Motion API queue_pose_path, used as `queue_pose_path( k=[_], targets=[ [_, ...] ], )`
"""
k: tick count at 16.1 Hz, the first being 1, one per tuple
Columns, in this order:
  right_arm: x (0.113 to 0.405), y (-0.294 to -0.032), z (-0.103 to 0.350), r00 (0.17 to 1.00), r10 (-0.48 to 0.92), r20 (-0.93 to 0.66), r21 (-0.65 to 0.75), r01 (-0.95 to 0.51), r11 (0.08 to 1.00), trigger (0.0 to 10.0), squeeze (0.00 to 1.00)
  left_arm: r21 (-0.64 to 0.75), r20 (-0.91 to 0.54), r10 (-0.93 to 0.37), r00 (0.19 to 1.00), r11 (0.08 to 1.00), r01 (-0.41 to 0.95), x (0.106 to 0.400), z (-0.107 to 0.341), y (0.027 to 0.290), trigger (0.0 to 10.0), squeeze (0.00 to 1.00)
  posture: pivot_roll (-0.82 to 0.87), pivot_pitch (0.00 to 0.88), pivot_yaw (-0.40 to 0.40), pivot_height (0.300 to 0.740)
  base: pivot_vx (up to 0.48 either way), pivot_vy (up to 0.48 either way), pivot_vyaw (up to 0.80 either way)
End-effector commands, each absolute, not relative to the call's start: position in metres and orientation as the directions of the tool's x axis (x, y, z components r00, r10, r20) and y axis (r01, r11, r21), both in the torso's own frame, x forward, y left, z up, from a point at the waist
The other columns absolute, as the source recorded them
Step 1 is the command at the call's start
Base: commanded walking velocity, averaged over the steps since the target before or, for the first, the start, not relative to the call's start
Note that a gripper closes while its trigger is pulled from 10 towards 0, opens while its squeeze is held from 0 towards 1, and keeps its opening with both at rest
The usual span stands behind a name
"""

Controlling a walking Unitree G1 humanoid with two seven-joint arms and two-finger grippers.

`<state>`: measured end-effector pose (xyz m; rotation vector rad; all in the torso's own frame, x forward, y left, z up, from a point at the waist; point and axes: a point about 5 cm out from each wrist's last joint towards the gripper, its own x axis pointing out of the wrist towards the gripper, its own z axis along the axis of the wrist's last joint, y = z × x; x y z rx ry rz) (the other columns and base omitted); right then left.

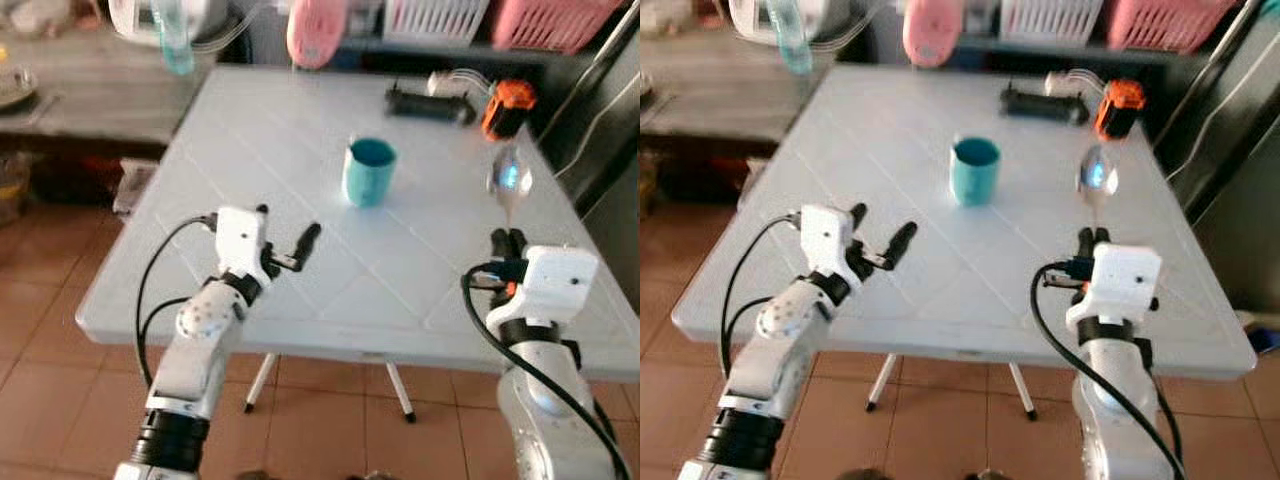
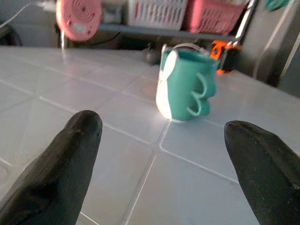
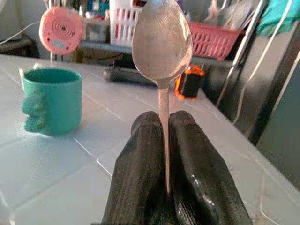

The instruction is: Setting the table

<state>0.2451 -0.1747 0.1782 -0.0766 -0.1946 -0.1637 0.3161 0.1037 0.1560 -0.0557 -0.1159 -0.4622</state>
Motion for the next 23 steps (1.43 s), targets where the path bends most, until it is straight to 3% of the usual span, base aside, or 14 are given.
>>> queue_pose_path(
  k=[1,23],
  targets=[
    [0.2452,-0.1742,0.1831,0.963,-0.155,0.219,-0.056,0.171,0.984,10.0,0.0,-0.007,0.119,-0.425,0.897,0.903,0.429,0.3159,0.1553,0.1072,10.0,0.0,0.05,0.141,-0.028,0.74,0.0,0.48,0.0],
    [0.2514,-0.1748,0.1839,0.96,-0.146,0.239,-0.072,0.167,0.983,10.0,0.0,0.005,0.156,-0.39,0.908,0.919,0.394,0.3201,0.1599,0.1021,10.0,0.0,0.07,0.131,-0.032,0.74,0.0,0.48,0.0]
  ],
)
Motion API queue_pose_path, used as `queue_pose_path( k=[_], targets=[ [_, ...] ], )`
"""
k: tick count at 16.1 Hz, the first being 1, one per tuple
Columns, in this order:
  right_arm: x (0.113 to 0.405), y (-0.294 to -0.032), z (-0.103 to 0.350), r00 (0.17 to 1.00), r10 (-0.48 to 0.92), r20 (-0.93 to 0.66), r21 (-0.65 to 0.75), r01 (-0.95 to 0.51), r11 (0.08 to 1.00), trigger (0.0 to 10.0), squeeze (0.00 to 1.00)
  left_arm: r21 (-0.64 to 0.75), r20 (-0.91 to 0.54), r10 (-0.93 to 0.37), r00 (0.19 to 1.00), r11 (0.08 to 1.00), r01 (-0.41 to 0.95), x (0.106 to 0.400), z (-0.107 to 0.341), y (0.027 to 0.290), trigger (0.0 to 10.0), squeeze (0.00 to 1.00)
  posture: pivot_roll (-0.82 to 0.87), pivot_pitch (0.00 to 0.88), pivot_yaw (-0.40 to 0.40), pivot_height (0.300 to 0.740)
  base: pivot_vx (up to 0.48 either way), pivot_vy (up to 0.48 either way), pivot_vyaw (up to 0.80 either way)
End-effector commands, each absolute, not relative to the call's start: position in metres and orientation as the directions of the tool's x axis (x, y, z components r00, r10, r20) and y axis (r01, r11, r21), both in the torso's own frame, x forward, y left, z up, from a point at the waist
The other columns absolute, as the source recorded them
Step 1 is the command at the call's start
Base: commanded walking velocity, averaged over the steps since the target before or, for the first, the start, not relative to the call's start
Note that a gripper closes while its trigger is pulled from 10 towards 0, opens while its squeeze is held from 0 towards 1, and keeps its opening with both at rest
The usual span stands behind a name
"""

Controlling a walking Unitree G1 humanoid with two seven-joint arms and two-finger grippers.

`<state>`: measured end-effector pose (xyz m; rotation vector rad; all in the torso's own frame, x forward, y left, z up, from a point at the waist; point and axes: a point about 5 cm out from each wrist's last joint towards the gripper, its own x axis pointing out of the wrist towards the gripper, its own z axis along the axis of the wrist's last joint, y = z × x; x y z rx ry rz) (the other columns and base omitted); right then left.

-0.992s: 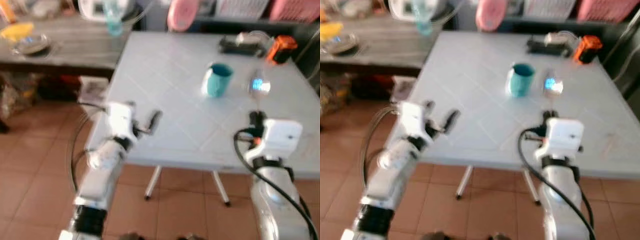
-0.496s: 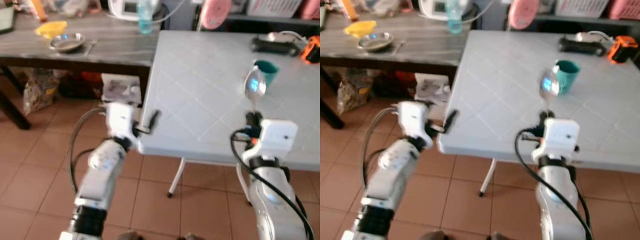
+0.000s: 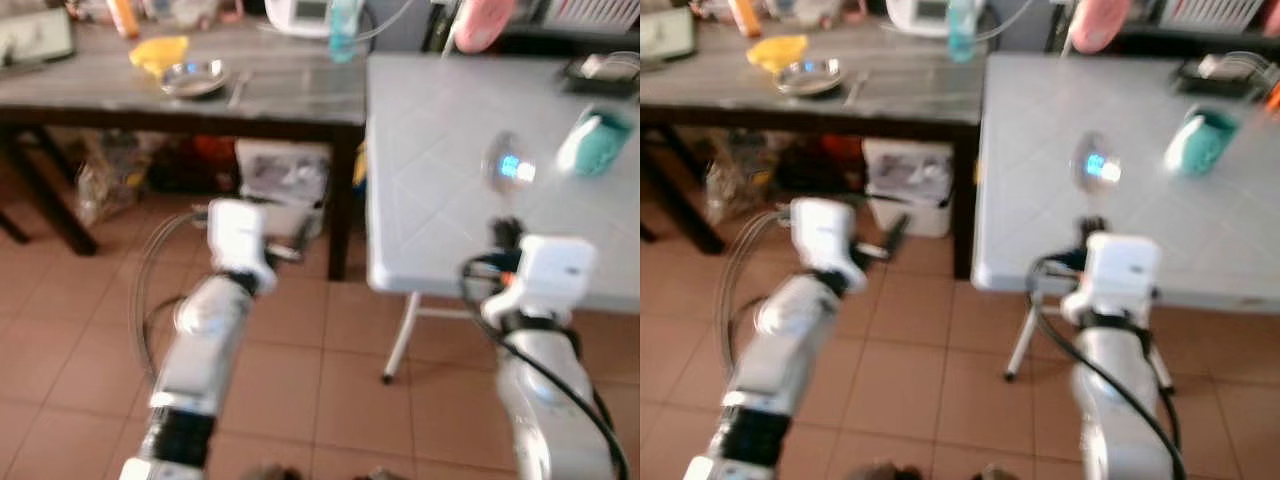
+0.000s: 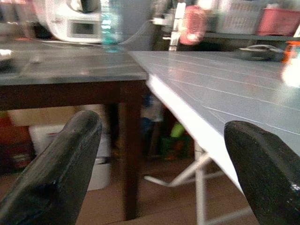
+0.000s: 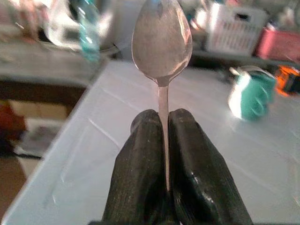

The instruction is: Setting the table

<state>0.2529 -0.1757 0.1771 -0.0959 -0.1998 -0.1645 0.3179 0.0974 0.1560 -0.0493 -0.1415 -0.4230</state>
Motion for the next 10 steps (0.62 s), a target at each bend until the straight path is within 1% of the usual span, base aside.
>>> queue_pose_path(
  k=[1,10],
  targets=[
    [0.2516,-0.175,0.1843,0.96,-0.145,0.241,-0.073,0.167,0.983,10.0,0.0,0.004,0.157,-0.388,0.908,0.92,0.392,0.3206,0.1601,0.1015,10.0,0.0,0.07,0.131,-0.032,0.74,0.0,0.48,0.0],
    [0.2526,-0.174,0.1849,0.961,-0.127,0.246,-0.077,0.15,0.986,10.0,0.0,-0.015,0.167,-0.38,0.91,0.922,0.387,0.3224,0.1598,0.0962,10.0,0.0,0.07,0.124,-0.04,0.74,0.0,0.48,0.0]
  ],
)
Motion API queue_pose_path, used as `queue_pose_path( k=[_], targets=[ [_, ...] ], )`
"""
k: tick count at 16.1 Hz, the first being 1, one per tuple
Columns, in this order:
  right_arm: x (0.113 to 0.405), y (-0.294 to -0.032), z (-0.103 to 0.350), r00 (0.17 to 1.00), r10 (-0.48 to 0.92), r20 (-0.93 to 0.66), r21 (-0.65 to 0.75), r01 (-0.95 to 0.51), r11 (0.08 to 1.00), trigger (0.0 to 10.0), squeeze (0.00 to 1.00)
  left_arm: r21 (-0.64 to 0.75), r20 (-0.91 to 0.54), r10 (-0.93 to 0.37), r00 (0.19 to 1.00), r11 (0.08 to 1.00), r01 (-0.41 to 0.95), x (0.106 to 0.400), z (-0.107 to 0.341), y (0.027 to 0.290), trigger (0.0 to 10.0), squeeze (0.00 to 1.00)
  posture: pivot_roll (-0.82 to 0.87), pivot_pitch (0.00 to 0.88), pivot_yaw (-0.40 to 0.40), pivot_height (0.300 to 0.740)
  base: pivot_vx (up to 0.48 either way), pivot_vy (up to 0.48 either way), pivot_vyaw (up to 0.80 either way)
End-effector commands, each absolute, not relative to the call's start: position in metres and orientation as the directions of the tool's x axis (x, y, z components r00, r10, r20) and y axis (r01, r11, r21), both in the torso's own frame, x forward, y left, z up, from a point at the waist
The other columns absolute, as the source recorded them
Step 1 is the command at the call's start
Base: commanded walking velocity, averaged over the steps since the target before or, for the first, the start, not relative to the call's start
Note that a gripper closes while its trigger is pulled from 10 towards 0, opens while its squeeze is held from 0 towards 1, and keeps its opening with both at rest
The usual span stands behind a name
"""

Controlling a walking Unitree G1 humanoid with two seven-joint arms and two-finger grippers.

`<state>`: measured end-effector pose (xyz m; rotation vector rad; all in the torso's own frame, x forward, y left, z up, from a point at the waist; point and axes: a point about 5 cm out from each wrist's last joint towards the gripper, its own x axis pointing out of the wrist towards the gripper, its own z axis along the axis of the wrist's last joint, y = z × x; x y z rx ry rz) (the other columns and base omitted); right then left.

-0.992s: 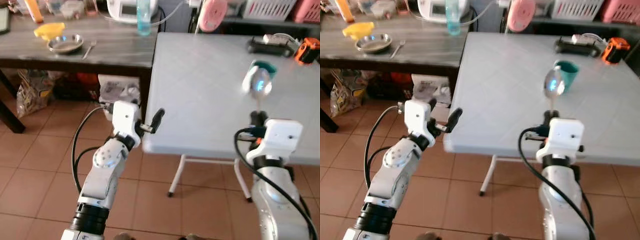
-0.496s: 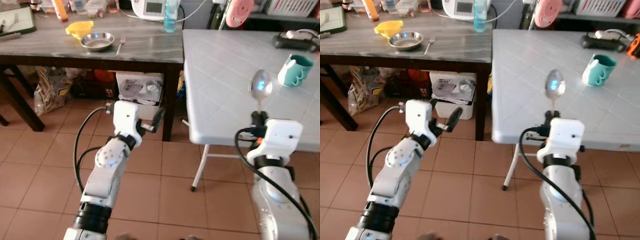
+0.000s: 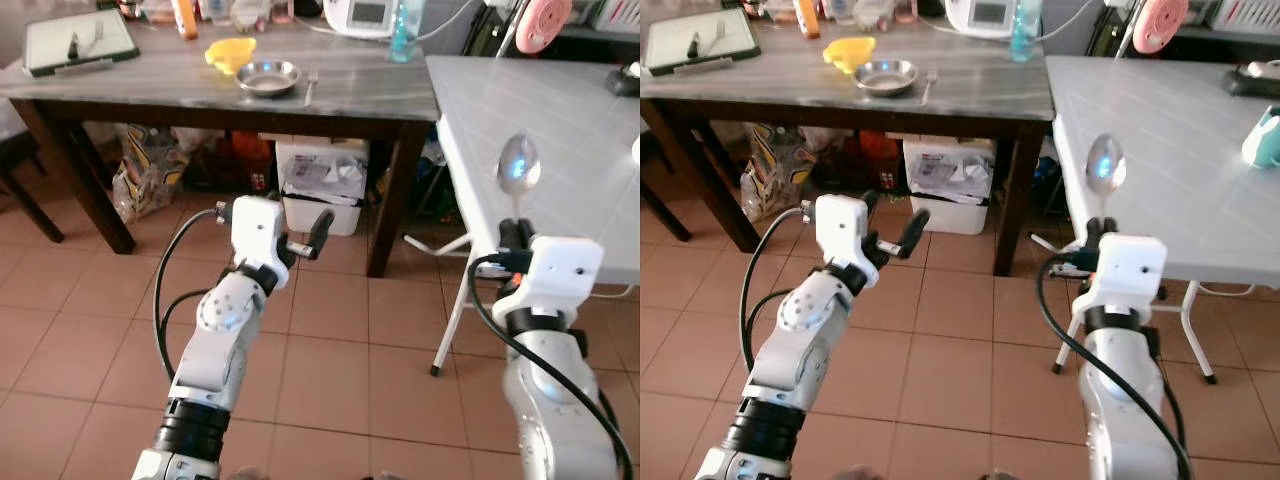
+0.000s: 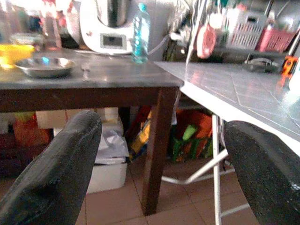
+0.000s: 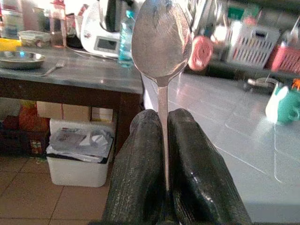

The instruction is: Setting the table

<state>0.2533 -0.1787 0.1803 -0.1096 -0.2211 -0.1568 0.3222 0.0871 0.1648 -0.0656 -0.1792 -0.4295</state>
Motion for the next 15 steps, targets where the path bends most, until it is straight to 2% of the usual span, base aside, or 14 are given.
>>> queue_pose_path(
  k=[1,3,11,15],
  targets=[
    [0.2527,-0.1742,0.1851,0.961,-0.127,0.247,-0.08,0.151,0.985,10.0,0.0,-0.014,0.171,-0.375,0.911,0.924,0.382,0.3225,0.16,0.0963,10.0,0.0,0.07,0.124,-0.04,0.74,0.0,0.48,0.0],
    [0.2527,-0.1749,0.1852,0.96,-0.129,0.247,-0.081,0.153,0.985,10.0,0.0,0.002,0.187,-0.354,0.916,0.933,0.36,0.3225,0.1618,0.097,10.0,0.0,0.07,0.124,-0.039,0.74,0.0,0.0,0.0],
    [0.2527,-0.1766,0.1837,0.959,-0.14,0.245,-0.081,0.165,0.983,10.0,0.0,-0.021,0.211,-0.422,0.882,0.9,0.436,0.3195,0.1642,0.0905,10.0,0.0,0.07,0.12,-0.032,0.74,0.0,0.0,0.0],
    [0.2518,-0.1759,0.183,0.959,-0.144,0.244,-0.08,0.167,0.983,10.0,0.0,-0.023,0.209,-0.442,0.872,0.89,0.456,0.3178,0.1636,0.0879,10.0,0.0,0.07,0.121,-0.03,0.74,0.332,0.0,0.0]
  ],
)
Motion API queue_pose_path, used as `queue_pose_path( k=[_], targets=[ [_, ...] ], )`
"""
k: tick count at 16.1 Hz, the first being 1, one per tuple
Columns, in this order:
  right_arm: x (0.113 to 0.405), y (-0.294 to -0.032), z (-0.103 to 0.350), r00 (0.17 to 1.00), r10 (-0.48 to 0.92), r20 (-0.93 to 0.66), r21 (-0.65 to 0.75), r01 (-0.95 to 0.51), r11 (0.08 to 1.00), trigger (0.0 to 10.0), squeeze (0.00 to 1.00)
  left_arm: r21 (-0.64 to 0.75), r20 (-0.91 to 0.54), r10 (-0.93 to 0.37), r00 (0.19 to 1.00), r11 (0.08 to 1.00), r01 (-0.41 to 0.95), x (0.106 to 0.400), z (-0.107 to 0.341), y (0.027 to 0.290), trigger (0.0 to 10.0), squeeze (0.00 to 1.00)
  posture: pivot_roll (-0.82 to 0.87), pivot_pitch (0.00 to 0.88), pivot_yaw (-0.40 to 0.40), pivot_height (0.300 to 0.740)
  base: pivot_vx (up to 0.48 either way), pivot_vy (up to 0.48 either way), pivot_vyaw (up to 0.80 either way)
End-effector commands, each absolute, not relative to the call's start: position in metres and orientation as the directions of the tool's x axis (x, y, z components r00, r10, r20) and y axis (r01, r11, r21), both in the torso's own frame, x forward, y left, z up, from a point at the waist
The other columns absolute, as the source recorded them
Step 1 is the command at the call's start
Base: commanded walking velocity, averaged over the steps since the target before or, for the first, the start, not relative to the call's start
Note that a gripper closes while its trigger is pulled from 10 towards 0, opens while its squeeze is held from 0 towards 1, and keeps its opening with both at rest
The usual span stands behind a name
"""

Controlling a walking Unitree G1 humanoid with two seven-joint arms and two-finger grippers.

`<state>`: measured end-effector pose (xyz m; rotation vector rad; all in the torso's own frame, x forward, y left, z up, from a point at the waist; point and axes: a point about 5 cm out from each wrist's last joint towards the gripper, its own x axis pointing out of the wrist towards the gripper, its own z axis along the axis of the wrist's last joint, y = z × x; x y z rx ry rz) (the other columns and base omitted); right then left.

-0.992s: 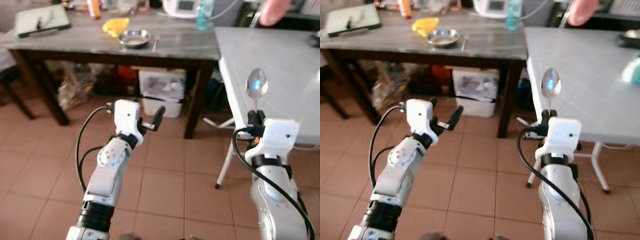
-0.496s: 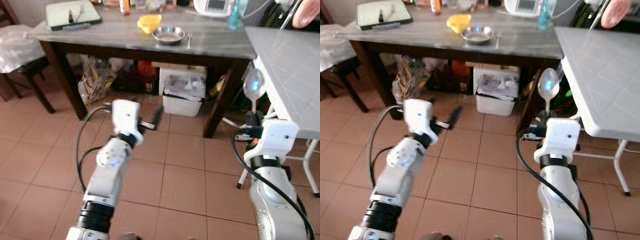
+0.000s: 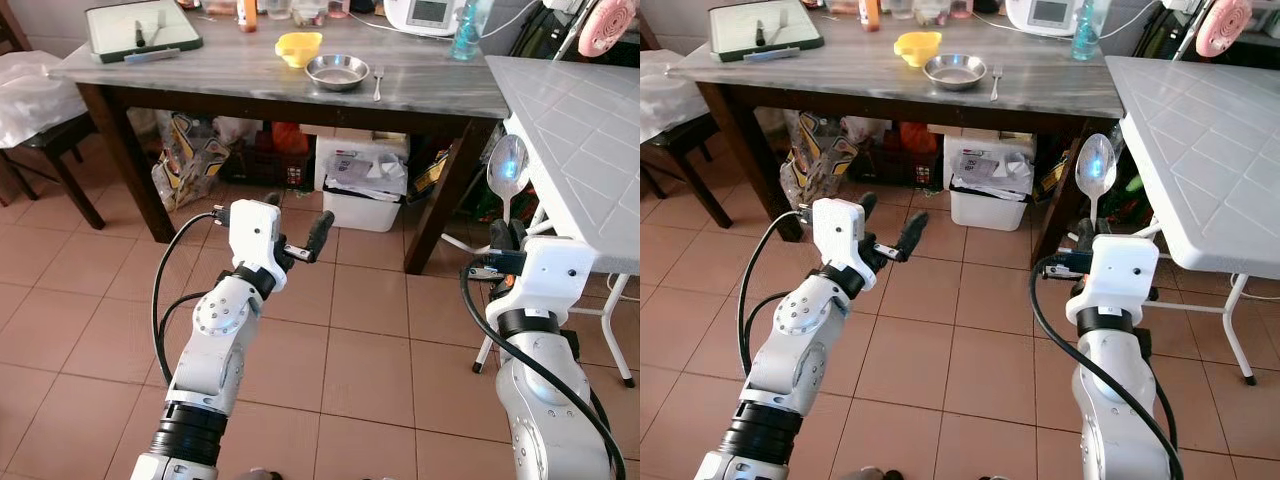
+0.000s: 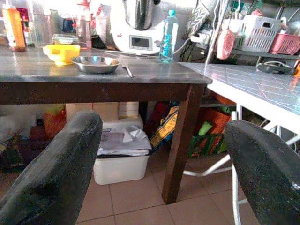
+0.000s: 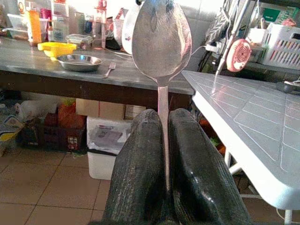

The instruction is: Setting the table

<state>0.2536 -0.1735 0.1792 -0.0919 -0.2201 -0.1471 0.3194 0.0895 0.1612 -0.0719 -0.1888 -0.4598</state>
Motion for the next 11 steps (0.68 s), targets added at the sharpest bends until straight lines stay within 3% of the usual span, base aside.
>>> queue_pose_path(
  k=[1,11],
  targets=[
    [0.2516,-0.1764,0.1831,0.959,-0.145,0.244,-0.08,0.168,0.982,10.0,0.0,-0.026,0.207,-0.444,0.872,0.888,0.458,0.3176,0.1631,0.0874,10.0,0.0,0.07,0.123,-0.029,0.74,0.371,0.0,0.0],
    [0.2501,-0.1785,0.1836,0.959,-0.146,0.243,-0.081,0.17,0.982,10.0,0.0,-0.02,0.197,-0.461,0.865,0.88,0.474,0.316,0.1602,0.0862,10.0,0.0,0.06,0.128,-0.032,0.74,0.393,0.0,0.0]
  ],
)
